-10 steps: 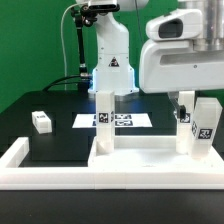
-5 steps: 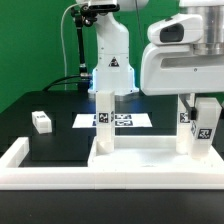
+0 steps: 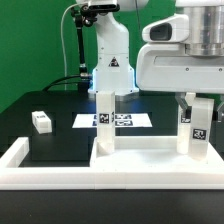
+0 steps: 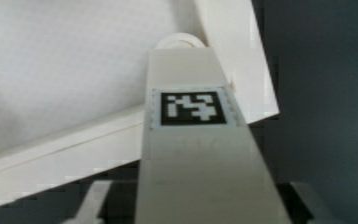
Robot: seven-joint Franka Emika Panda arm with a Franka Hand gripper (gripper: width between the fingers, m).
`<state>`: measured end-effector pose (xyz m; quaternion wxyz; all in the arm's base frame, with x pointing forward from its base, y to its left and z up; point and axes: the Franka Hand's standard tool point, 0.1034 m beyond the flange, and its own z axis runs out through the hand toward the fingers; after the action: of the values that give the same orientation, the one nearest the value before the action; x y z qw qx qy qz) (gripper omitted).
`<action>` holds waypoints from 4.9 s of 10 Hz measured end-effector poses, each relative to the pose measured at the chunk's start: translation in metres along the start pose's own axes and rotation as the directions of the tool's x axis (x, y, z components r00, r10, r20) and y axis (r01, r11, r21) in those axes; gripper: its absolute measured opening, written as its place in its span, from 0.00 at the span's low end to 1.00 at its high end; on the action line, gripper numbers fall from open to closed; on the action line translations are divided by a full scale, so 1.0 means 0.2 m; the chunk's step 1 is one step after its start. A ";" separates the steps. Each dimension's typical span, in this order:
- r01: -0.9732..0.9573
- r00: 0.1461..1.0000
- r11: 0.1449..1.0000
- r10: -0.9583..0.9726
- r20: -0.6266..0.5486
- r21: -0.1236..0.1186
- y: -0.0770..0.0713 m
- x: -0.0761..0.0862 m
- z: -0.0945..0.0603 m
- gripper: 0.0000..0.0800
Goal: Assemble desk
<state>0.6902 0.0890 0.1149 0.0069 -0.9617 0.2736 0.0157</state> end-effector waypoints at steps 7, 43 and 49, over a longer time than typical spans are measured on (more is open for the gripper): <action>-0.652 0.753 0.753 0.656 -0.040 0.089 0.05 -0.11 0.02 0.36; -0.296 0.938 0.932 0.325 -0.120 0.207 0.07 -0.11 0.01 0.75; 0.405 0.909 0.911 -0.393 -0.140 0.075 0.02 -0.14 0.05 0.81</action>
Offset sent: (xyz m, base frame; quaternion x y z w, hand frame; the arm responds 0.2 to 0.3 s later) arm -0.0225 0.0048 -0.0144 0.0469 0.0396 0.3095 0.9489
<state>0.6644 0.0998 0.1049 0.0427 -0.9948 0.0713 -0.0590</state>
